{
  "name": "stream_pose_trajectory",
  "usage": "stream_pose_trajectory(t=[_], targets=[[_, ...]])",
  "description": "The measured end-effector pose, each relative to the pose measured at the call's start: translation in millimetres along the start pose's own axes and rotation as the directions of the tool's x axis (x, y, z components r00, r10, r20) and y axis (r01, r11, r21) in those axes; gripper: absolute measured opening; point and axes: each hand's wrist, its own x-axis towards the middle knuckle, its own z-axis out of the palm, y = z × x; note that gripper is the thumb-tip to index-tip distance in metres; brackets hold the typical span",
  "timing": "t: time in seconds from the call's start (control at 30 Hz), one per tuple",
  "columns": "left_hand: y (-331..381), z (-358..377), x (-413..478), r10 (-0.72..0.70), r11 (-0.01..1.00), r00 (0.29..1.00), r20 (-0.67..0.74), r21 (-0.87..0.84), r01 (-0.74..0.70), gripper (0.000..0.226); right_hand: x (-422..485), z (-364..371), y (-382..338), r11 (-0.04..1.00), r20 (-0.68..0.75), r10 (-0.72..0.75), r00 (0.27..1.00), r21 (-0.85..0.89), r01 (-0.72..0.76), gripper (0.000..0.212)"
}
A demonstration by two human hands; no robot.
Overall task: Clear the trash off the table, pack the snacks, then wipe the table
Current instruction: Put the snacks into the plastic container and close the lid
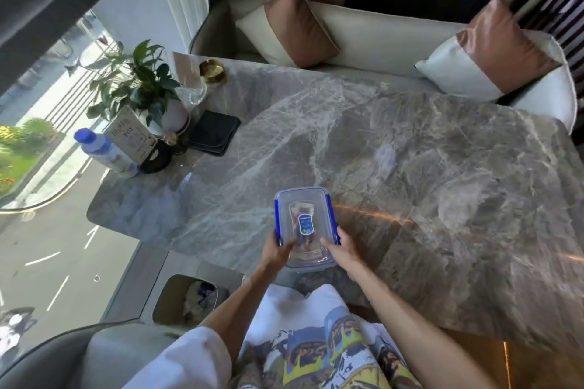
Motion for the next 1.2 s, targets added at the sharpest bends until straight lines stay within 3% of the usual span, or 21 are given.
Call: stream_pose_trajectory(t=[0.17,0.3,0.47,0.7,0.97,1.2], targets=[[3.2,-23.2,5.4,-0.045,0.996,0.996,-0.074,0.070,0.050,0.039,0.8,18.9,-1.2,0.996,0.050,0.001,0.999,0.093,-0.006,0.044],[4.5,-59.7,10.4,-0.061,0.997,0.986,-0.154,0.037,0.068,0.038,18.6,51.9,-28.8,1.000,0.102,-0.011,0.995,-0.028,0.014,0.045],[9.3,-132.0,28.9,-0.115,0.992,0.955,-0.273,-0.078,0.097,0.039,43.1,118.7,-88.2,0.980,0.228,-0.062,0.972,-0.171,0.102,0.050],[5.2,-249.7,55.5,-0.350,0.901,0.837,-0.421,-0.395,0.178,0.044,71.7,253.4,-176.0,0.858,0.453,-0.087,0.887,-0.418,0.297,0.053],[-16.8,-341.6,85.9,-0.521,0.753,0.722,-0.456,-0.644,0.136,0.042,103.3,389.2,-224.8,0.740,0.627,0.016,0.779,-0.532,0.413,0.048],[-15.7,-356.4,109.9,-0.592,0.724,0.678,-0.436,-0.658,0.209,0.038,130.3,424.7,-243.2,0.692,0.641,0.096,0.762,-0.593,0.412,0.053]])
